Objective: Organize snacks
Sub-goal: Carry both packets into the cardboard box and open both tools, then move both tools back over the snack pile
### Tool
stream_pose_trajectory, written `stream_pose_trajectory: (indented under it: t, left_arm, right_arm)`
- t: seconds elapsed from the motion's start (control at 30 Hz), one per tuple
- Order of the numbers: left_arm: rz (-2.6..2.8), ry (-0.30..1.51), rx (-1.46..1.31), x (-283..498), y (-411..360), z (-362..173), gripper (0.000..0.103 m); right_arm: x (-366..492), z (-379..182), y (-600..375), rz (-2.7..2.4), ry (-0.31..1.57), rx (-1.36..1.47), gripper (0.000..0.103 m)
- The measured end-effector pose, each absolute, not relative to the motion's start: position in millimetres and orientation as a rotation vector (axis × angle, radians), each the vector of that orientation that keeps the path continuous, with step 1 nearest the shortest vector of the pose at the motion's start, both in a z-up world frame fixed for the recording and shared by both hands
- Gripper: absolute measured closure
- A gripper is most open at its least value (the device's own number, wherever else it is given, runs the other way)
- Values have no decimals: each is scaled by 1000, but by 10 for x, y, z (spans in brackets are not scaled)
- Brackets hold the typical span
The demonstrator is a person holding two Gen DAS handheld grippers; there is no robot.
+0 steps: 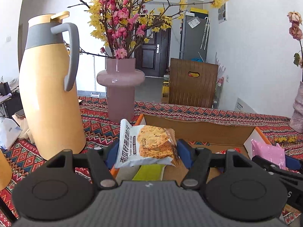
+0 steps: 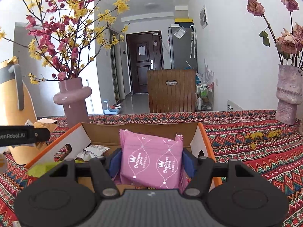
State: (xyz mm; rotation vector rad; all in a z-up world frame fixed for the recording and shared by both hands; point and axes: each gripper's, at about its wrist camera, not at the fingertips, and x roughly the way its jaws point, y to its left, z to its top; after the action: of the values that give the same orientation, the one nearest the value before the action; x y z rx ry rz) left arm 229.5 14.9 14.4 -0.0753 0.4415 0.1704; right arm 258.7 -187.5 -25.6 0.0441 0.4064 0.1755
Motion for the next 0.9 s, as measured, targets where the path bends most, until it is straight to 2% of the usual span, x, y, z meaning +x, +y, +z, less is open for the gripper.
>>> stream_pose_trajectory:
  t: [0.13, 0.2, 0.27, 0.33, 0.43, 0.53, 0.57, 0.9]
  left_arm:
    - [157, 456, -89, 2332, 188, 80, 37]
    - [146, 459, -95, 2337, 200, 71, 33]
    - [147, 453, -94, 2320, 199, 64, 27]
    - [149, 443, -100, 2305, 207, 69, 11]
    - [151, 421, -108, 2269, 224, 83, 0]
    - [146, 415, -125, 2240, 241, 99, 0]
    - [148, 416, -128, 2241, 244, 107, 0]
    - [159, 400, -135, 2113, 221, 235, 0]
  right_arm:
    - [2646, -312, -1861, 169, 426, 37, 38]
    - [2669, -329, -1852, 163, 435, 35, 37]
    - [2674, -341, -1864, 161, 442, 42, 34]
    - [2662, -334, -1896, 161, 443, 55, 30]
    - [2631, -318, -1924, 161, 436, 66, 21]
    - [2577, -287, -1958, 175, 425, 90, 4]
    - [2554, -275, -1969, 171, 416, 95, 2]
    - [2418, -121, -2023, 173, 378, 120, 2]
